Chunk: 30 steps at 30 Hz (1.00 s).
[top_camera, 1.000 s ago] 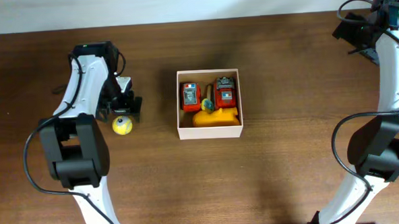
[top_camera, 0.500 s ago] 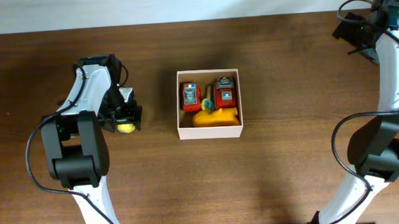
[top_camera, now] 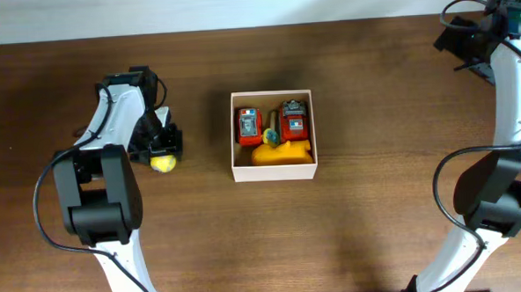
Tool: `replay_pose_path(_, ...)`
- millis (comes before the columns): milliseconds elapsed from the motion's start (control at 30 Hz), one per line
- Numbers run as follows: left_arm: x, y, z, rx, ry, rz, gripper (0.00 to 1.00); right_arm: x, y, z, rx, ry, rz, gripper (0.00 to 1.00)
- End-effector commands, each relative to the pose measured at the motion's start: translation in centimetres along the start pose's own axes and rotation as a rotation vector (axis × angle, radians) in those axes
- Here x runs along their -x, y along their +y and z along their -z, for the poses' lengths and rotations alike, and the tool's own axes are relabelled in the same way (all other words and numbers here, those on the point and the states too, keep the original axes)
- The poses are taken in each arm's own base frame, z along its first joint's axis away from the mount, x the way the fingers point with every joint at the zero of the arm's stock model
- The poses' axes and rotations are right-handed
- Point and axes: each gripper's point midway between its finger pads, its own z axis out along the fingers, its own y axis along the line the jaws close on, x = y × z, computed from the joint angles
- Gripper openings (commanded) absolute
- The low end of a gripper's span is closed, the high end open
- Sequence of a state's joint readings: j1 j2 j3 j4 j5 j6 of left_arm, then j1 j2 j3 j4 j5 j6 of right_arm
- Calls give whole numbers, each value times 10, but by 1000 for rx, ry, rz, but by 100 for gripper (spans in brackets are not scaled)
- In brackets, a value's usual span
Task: Pack container
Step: 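Lower the left gripper and grasp the yellow face ball, then carry the yellow ball right and lower it into the box's front left corner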
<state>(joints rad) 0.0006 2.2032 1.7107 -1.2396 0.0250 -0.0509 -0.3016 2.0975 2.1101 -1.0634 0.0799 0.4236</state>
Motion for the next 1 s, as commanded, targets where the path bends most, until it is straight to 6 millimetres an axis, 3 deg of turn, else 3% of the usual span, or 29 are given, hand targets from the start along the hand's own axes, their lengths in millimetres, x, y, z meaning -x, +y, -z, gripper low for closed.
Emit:
replay_pose_path(0, -2, 2, -4, 6, 10, 12, 64, -1, 1, 0, 1, 2, -11, 99)
replay_pose_path(67, -2, 2, -4, 6, 10, 12, 50, -1, 1, 0, 1, 2, -11, 99)
replay_pose_path(133, -2, 2, -4, 6, 10, 12, 43, -1, 1, 0, 1, 2, -11, 99)
replay_pose_path(367, -3, -1, -2, 7, 14, 5, 43, -1, 1, 0, 1, 2, -11, 99)
replay_pose_path(500, -1, -9, 9, 11, 6, -15, 43, -1, 1, 0, 1, 2, -11, 99)
replay_pose_path(667, 15, -20, 42, 36, -66, -50, 43, -1, 1, 0, 1, 2, -10, 99)
replay_pose_path(833, 33, -37, 98, 78, -191, -97, 43, -1, 1, 0, 1, 2, -11, 99)
replay_pose_path(967, 34, -62, 142, 73, -280, -147, 43, -1, 1, 0, 1, 2, -11, 99)
